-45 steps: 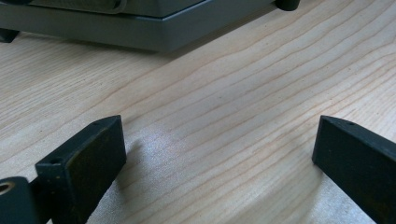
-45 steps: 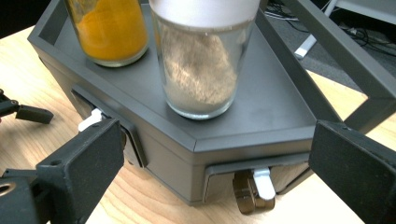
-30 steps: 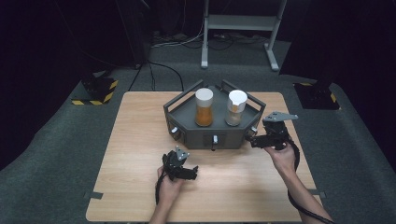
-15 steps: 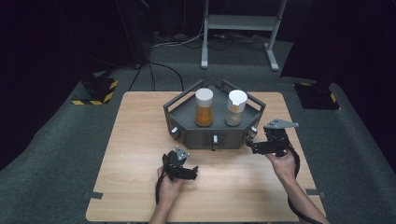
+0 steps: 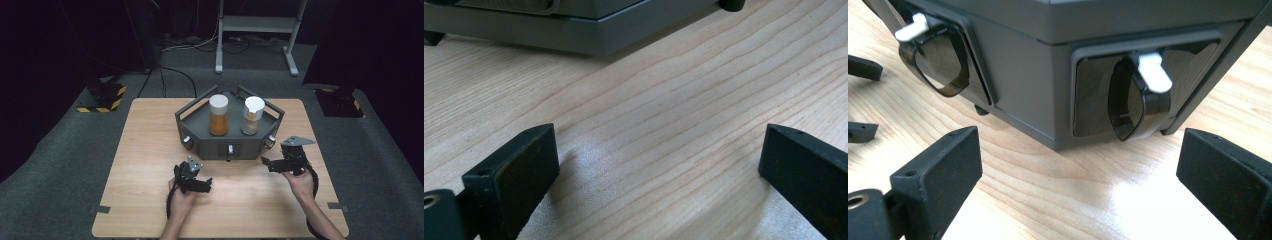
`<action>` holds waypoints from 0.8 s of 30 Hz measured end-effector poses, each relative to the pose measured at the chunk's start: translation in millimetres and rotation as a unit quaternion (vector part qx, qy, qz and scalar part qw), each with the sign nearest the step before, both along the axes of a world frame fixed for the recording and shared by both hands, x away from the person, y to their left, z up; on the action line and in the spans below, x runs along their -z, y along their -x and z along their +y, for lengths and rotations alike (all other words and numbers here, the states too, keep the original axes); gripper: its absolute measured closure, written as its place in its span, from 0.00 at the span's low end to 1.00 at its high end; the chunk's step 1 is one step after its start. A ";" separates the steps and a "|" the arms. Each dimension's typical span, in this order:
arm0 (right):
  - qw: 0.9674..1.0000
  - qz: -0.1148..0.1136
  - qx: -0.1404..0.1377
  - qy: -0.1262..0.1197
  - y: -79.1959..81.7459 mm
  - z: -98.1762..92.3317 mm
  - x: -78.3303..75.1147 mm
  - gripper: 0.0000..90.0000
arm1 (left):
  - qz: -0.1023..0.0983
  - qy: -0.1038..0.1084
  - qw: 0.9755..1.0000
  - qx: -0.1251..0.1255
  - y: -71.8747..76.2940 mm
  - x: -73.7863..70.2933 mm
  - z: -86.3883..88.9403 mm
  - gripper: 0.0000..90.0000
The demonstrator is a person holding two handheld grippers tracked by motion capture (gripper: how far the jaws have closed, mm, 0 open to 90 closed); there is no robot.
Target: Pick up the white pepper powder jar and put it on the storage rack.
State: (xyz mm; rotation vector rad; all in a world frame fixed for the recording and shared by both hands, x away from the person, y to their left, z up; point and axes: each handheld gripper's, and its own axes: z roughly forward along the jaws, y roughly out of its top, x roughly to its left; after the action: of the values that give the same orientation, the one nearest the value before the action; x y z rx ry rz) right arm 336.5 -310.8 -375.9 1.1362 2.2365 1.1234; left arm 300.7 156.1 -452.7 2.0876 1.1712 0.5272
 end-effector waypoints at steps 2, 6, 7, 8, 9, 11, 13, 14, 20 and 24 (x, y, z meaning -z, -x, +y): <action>1.000 0.002 0.001 -0.001 0.4 0.1 2.4 0.04 | 0.000 0.000 1.000 0.000 0.0 0.0 0.0 0.03; 1.000 0.011 0.005 0.001 0.3 1.7 7.7 0.05 | 0.000 0.000 1.000 0.000 0.0 0.0 0.0 0.03; 1.000 0.014 0.007 0.001 0.4 2.2 10.9 0.05 | 0.000 0.000 1.000 0.000 0.0 0.0 0.0 0.03; 1.000 0.014 0.007 0.001 0.4 2.2 10.9 0.05 | 0.000 0.000 1.000 0.000 0.0 0.0 0.0 0.03; 1.000 0.016 0.008 0.002 0.4 2.5 12.6 0.05 | -0.001 0.001 1.000 -0.001 0.2 0.4 -0.1 0.03; 1.000 0.021 0.010 0.001 0.7 3.8 17.0 0.05 | -0.001 0.001 1.000 -0.001 0.2 0.4 -0.1 0.03; 1.000 0.022 0.010 0.002 0.9 4.5 18.7 0.05 | -0.001 0.001 1.000 -0.001 0.2 0.4 -0.1 0.03; 1.000 0.023 0.010 0.003 1.2 5.0 19.8 0.05 | 0.000 0.001 1.000 -0.001 0.2 0.3 -0.1 0.03; 0.999 0.033 0.013 0.007 1.9 10.8 29.3 0.05 | 0.000 0.001 1.000 -0.001 0.1 0.1 -0.1 0.03; 0.999 0.039 0.012 0.010 3.0 15.5 37.6 0.06 | 0.000 0.000 1.000 0.000 0.0 0.0 0.0 0.03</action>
State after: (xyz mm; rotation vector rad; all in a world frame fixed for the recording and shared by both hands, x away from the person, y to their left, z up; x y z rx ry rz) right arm 333.5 -295.3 -413.6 1.2149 2.2804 1.0611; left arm 300.7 156.1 -452.7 2.0872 1.1713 0.5269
